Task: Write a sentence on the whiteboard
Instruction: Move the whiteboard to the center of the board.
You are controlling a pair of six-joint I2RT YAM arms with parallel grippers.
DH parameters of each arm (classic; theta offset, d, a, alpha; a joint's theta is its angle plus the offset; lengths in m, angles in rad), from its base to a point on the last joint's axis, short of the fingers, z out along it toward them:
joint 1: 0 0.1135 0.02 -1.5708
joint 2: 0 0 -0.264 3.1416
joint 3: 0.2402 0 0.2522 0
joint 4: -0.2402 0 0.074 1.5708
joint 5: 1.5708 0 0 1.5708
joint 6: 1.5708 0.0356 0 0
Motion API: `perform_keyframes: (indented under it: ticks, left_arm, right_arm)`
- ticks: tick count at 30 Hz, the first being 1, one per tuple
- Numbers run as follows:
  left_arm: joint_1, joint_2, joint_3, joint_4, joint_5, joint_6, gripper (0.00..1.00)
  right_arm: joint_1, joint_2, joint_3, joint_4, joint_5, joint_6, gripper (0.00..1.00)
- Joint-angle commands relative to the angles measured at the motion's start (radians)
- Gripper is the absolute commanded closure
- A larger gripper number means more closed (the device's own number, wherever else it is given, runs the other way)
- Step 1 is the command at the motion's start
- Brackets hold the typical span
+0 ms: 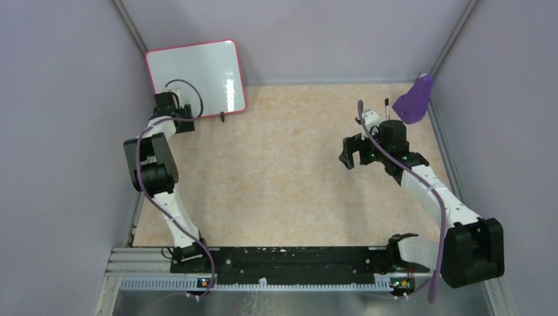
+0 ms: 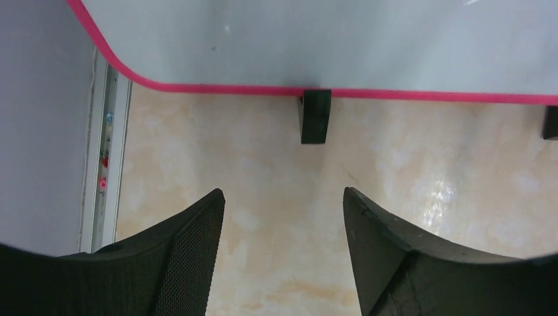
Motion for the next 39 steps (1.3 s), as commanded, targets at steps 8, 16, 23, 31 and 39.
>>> perform_keyframes:
  ticks: [8, 16, 23, 31, 39]
  left_arm:
    - [0.017, 0.109, 0.123, 0.140, 0.107, 0.020, 0.43]
    - [0.017, 0.152, 0.167, 0.159, 0.099, 0.018, 0.52]
    - [0.014, 0.152, 0.150, 0.172, 0.131, 0.030, 0.70]
    - [-0.013, 0.122, 0.101, 0.162, 0.123, 0.033, 1.00]
    - [-0.075, 0.021, -0.010, 0.168, 0.092, 0.031, 1.00]
  right_arm:
    - [-0.002, 0.008, 0.018, 0.019, -0.016, -0.020, 0.01]
    - [-0.002, 0.020, 0.022, 0.009, -0.016, -0.029, 0.01]
    - [-0.001, 0.023, 0.028, 0.006, -0.015, -0.028, 0.01]
    - [-0.001, 0.038, 0.047, -0.016, 0.049, -0.033, 0.02]
    - [-0.002, 0.030, 0.055, -0.010, 0.080, -0.023, 0.03]
